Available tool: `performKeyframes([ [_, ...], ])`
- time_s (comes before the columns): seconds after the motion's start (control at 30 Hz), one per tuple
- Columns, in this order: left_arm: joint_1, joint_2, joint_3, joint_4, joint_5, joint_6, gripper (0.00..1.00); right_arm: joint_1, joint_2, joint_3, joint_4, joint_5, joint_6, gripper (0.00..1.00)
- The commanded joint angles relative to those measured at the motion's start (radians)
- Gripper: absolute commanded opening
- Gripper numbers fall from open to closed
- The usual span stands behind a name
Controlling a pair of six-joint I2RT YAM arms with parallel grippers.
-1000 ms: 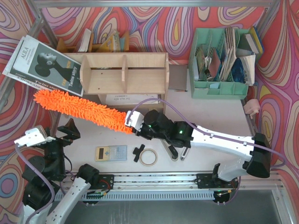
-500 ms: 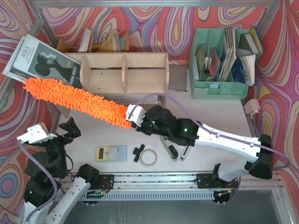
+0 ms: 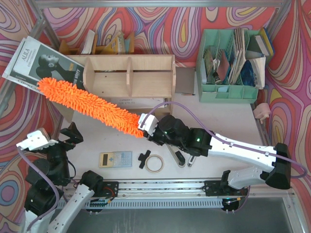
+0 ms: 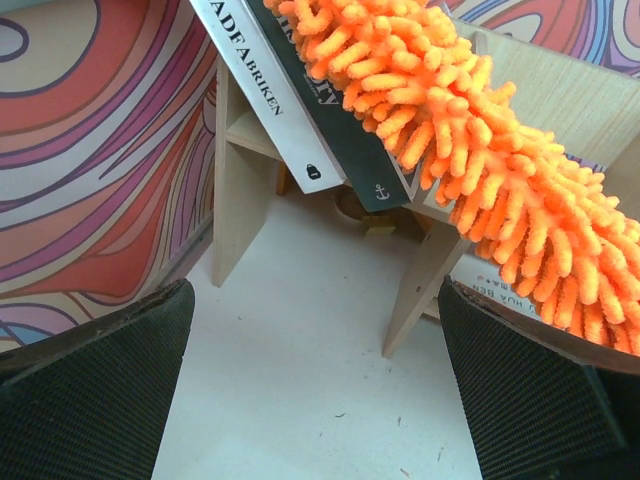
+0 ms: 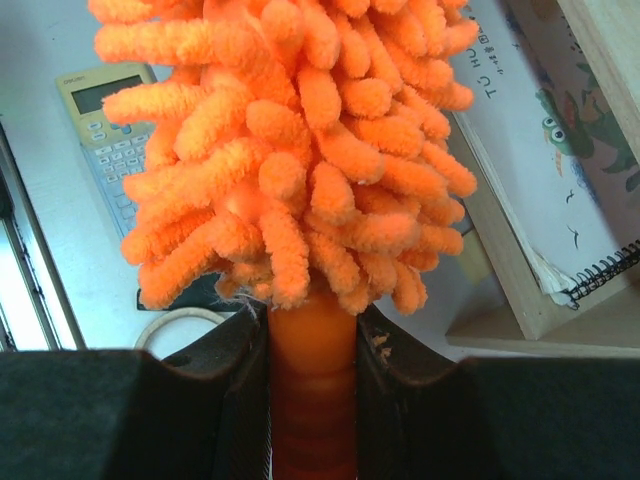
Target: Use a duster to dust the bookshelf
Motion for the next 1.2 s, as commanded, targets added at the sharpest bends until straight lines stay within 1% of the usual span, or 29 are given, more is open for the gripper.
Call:
performKeyframes([
  [0.0, 0.009, 0.011, 0.001, 0.006, 0.009, -0.004, 0.98, -0.002, -0.033, 0.030, 0.068, 0.008, 0.012, 0.00],
  [0.23, 0.009, -0.008, -0.005, 0.010, -0.019, -0.004, 0.99, -0.003, -0.023, 0.107, 0.145, -0.031, 0.020, 0.00],
  [0.43, 0.009, 0.015, -0.006, 0.013, -0.018, 0.000, 0.99, -0.002, 0.025, 0.137, 0.180, -0.012, 0.035, 0.00],
  [0.73, 0.009, 0.018, -0.006, 0.018, -0.017, 0.003, 0.99, -0.008, 0.118, 0.130, 0.135, 0.030, 0.073, 0.00],
  [0.97, 0.009, 0.029, -0.006, 0.018, -0.004, 0.006, 0.99, -0.028, 0.118, 0.081, 0.115, 0.082, 0.116, 0.00],
  [1.17, 0.011, 0.032, -0.006, 0.021, 0.002, 0.007, 0.98, -0.068, 0.102, 0.069, 0.127, 0.077, 0.147, 0.00],
])
